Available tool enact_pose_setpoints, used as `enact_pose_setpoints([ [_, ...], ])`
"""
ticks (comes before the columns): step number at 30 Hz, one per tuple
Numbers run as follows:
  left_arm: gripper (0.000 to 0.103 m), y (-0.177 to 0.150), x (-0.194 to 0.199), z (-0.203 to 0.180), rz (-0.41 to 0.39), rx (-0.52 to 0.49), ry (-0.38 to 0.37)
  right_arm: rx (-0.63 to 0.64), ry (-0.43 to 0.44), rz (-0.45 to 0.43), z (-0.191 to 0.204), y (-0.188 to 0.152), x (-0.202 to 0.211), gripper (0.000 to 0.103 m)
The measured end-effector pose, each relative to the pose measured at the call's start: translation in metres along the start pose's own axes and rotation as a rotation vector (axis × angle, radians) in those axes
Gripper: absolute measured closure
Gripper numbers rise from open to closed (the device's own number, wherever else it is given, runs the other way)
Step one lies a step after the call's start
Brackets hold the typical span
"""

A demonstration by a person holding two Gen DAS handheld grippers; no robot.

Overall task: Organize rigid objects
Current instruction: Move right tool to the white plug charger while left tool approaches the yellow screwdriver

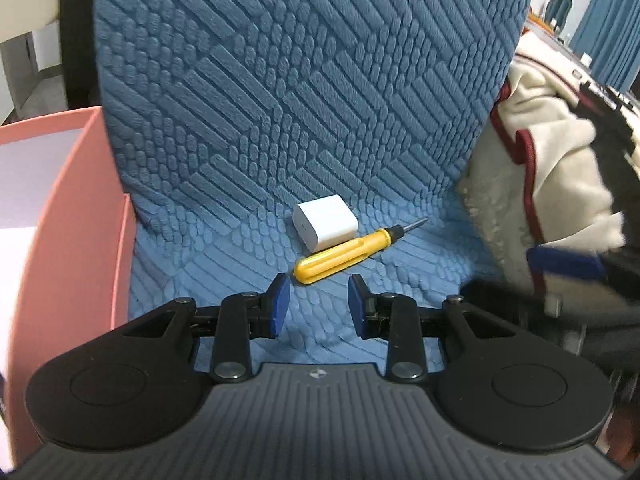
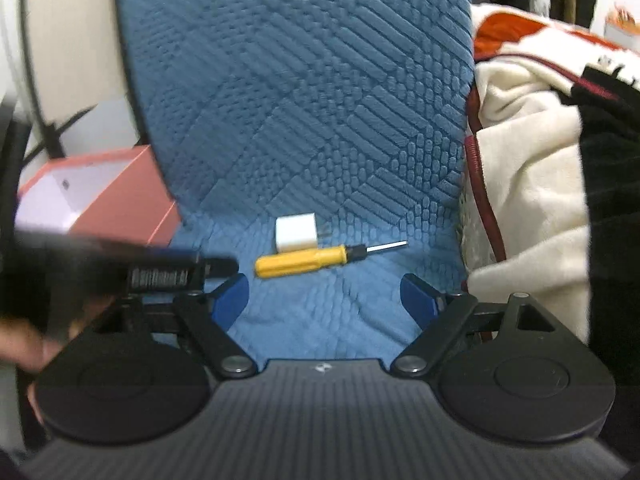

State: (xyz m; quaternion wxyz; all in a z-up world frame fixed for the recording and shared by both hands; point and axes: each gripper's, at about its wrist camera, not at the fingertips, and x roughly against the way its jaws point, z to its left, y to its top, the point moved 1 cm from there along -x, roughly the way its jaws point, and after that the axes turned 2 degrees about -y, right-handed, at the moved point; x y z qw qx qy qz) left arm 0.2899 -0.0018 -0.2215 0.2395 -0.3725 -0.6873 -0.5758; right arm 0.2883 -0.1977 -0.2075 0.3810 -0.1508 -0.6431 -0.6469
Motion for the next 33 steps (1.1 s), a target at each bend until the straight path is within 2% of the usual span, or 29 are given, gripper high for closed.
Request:
enact_pose_setpoints([
  [2, 0.066, 0.000, -0.009, 0.000, 0.010, -0.008, 0.008, -0.038, 0.035, 0.007, -0.009, 0.010, -0.014, 0.019],
  [5, 0.054, 0.001, -0.020, -0.001, 0.009, -0.022, -0.002, -0.066, 0.082, 0.039, -0.017, 0.023, -0.040, 0.020],
  [6, 0.051, 0.002, -0.023, -0.001, 0.007, -0.019, 0.003, -0.066, 0.096, 0.048, -0.018, 0.027, -0.049, 0.023],
  [10, 0.051, 0.006, -0.035, 0.000, 0.009, 0.000, -0.025, -0.043, 0.149, 0.089, -0.014, 0.037, -0.080, 0.029],
  [15, 0.051, 0.010, -0.048, 0.004, -0.037, -0.005, 0.012, -0.053, 0.201, 0.148, -0.008, 0.045, -0.113, 0.029],
  [19, 0.051, 0.013, -0.055, 0.013, -0.022, 0.039, -0.021, -0.031, 0.240, 0.173, -0.001, 0.051, -0.133, 0.029],
  [20, 0.051, 0.014, -0.056, 0.014, -0.020, 0.040, -0.025, -0.017, 0.247, 0.174, 0.001, 0.053, -0.138, 0.029],
  [23, 0.051, 0.013, -0.061, 0.016, -0.016, 0.053, -0.026, 0.029, 0.242, 0.201, 0.008, 0.057, -0.155, 0.038],
  [26, 0.051, 0.010, -0.067, 0.015, 0.005, 0.047, -0.047, 0.034, 0.234, 0.236, 0.011, 0.054, -0.170, 0.037],
  [31, 0.052, 0.005, -0.076, 0.013, 0.033, 0.017, -0.042, 0.090, 0.243, 0.224, 0.017, 0.052, -0.172, 0.038],
  [33, 0.052, 0.005, -0.078, 0.013, 0.036, 0.014, -0.043, 0.116, 0.216, 0.219, 0.022, 0.050, -0.176, 0.038],
])
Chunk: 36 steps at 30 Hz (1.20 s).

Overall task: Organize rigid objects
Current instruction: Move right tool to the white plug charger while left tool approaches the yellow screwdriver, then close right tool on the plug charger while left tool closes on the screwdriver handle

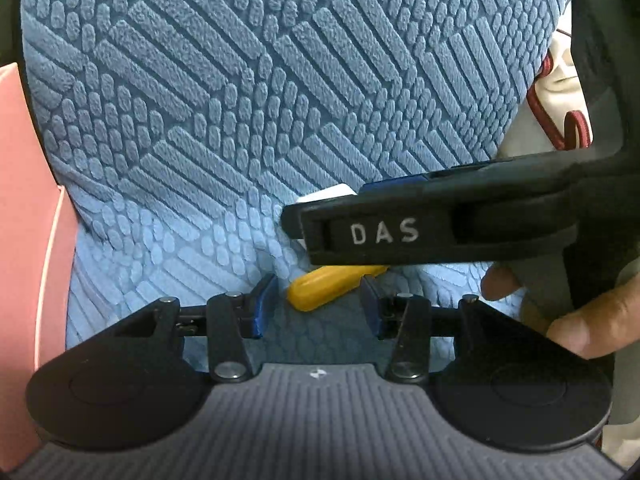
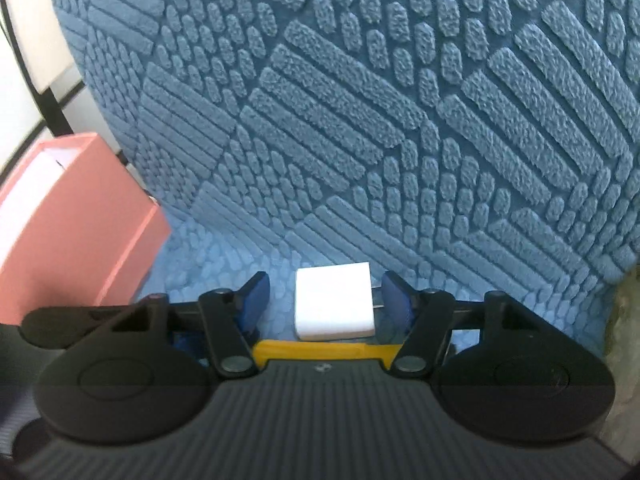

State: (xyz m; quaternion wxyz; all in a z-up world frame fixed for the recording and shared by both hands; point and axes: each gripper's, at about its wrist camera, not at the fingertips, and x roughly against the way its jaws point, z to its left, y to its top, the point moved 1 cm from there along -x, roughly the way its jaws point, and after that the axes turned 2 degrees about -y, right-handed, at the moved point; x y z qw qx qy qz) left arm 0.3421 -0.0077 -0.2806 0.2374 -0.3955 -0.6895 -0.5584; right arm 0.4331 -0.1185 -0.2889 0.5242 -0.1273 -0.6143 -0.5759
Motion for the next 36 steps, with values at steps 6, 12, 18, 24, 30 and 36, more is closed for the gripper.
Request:
enact_pose_setpoints([
  [6, 0.052, 0.000, -0.004, -0.003, 0.000, -0.015, -0.001, 0.016, -0.056, 0.008, 0.005, -0.005, -0.011, 0.043],
  [12, 0.052, 0.001, -0.010, -0.009, 0.000, -0.022, -0.002, -0.014, -0.058, -0.005, 0.002, 0.002, -0.005, 0.052],
  [18, 0.052, 0.004, -0.015, -0.014, 0.001, -0.032, -0.003, -0.051, -0.052, 0.007, -0.004, -0.002, -0.003, 0.052],
  [24, 0.069, 0.005, -0.020, -0.026, 0.007, -0.090, 0.018, -0.081, -0.055, -0.004, -0.017, 0.001, 0.012, 0.052],
  [30, 0.078, 0.001, -0.019, -0.042, 0.027, -0.159, 0.020, -0.121, -0.065, -0.036, -0.024, 0.004, 0.038, 0.052],
  [36, 0.081, -0.009, -0.003, -0.050, 0.025, -0.157, 0.015, -0.142, -0.084, -0.063, -0.026, -0.006, 0.065, 0.052],
])
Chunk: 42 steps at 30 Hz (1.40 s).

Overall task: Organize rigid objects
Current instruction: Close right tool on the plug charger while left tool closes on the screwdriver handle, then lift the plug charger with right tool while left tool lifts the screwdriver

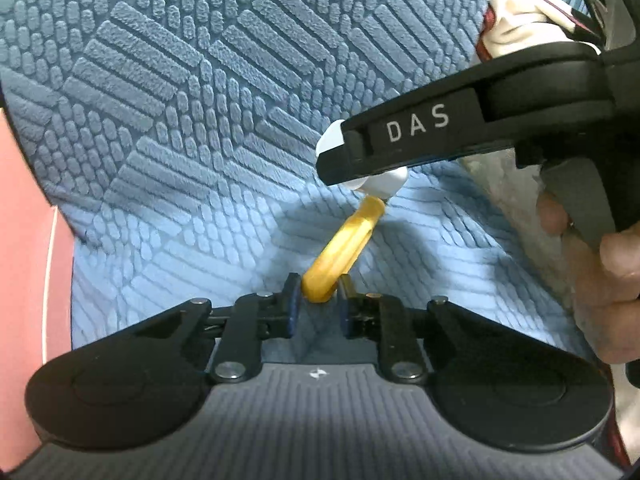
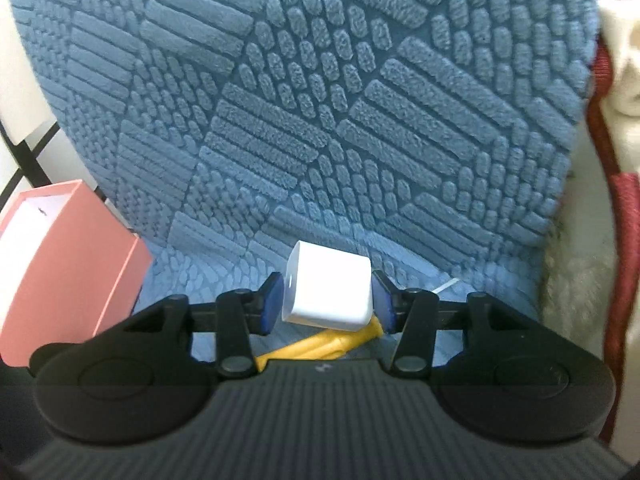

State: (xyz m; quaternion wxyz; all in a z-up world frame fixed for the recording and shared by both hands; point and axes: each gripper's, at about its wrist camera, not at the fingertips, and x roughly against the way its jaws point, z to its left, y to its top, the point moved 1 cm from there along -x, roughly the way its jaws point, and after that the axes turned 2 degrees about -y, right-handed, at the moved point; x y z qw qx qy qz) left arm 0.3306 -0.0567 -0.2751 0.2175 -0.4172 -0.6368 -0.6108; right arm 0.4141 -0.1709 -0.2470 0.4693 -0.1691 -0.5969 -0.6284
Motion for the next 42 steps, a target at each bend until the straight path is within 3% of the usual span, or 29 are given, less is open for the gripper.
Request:
enact_pose_setpoints([
  [14, 0.084, -0.054, 0.059, -0.017, 0.021, 0.076, 0.019, 0.012, -0.100, -0.044, 0.009, -0.044, 0.070, 0.052],
  [19, 0.084, -0.071, 0.083, -0.015, 0.023, 0.108, 0.019, -0.033, -0.153, -0.012, 0.001, -0.066, 0.089, 0.052],
  [27, 0.084, -0.091, 0.110, -0.017, 0.019, 0.155, 0.022, -0.049, -0.251, 0.093, 0.011, -0.103, 0.082, 0.052],
  [33, 0.084, -0.106, 0.114, -0.022, 0.061, 0.172, 0.021, -0.007, -0.313, 0.138, 0.015, -0.115, 0.071, 0.052],
  [41, 0.083, -0.100, 0.099, -0.023, 0.098, 0.181, 0.009, -0.019, -0.304, 0.141, 0.012, -0.112, 0.070, 0.048],
  [42, 0.077, -0.099, 0.098, -0.023, 0.098, 0.186, 0.005, -0.037, -0.283, 0.129, 0.011, -0.111, 0.073, 0.048],
])
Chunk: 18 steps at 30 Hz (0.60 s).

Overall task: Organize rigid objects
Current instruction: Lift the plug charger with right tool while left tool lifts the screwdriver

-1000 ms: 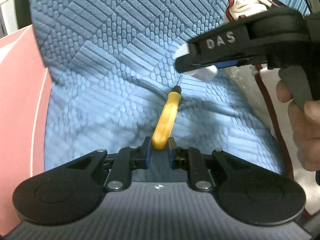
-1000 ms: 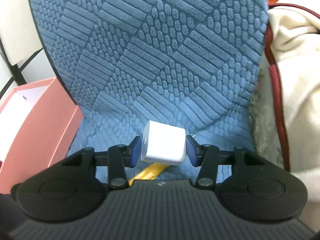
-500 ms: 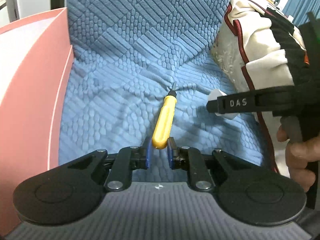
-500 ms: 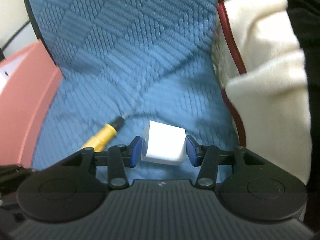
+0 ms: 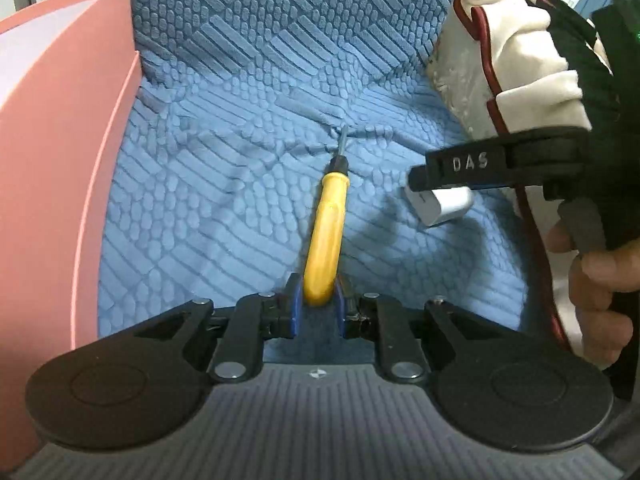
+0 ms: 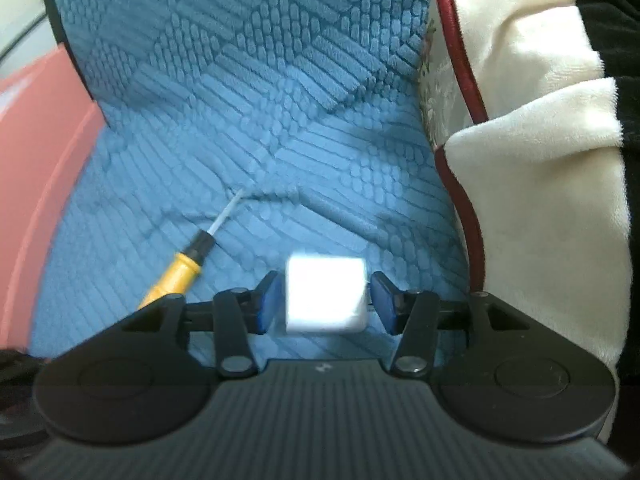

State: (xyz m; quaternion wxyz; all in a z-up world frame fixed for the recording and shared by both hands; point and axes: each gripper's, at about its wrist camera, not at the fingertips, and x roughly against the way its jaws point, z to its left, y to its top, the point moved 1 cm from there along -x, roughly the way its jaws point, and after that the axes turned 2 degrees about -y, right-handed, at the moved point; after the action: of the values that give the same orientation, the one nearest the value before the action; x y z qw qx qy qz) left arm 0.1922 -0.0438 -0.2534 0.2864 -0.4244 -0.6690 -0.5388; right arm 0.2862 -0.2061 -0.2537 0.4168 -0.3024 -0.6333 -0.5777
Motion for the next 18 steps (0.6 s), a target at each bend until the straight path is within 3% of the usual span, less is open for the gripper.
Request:
enact_pose_setpoints([
  [1, 0.071, 0.001, -0.001, 0.000, -0.003, 0.010, -0.005, -0.017, 0.025, -0.004, -0.001, 0.001, 0.001, 0.047],
  [2, 0.057, 0.002, -0.002, 0.000, -0.005, 0.019, -0.009, -0.033, 0.045, -0.001, -0.003, 0.002, 0.001, 0.046],
  [3, 0.054, 0.003, -0.004, -0.001, -0.010, 0.023, -0.017, -0.045, 0.060, 0.008, -0.004, 0.002, 0.000, 0.046],
  [10, 0.054, 0.013, -0.011, -0.003, -0.041, 0.025, -0.025, -0.135, 0.072, 0.014, -0.017, 0.009, -0.005, 0.044],
  [18, 0.054, 0.023, -0.014, -0.008, -0.084, -0.009, -0.027, -0.110, 0.073, 0.015, -0.016, 0.011, -0.009, 0.043],
])
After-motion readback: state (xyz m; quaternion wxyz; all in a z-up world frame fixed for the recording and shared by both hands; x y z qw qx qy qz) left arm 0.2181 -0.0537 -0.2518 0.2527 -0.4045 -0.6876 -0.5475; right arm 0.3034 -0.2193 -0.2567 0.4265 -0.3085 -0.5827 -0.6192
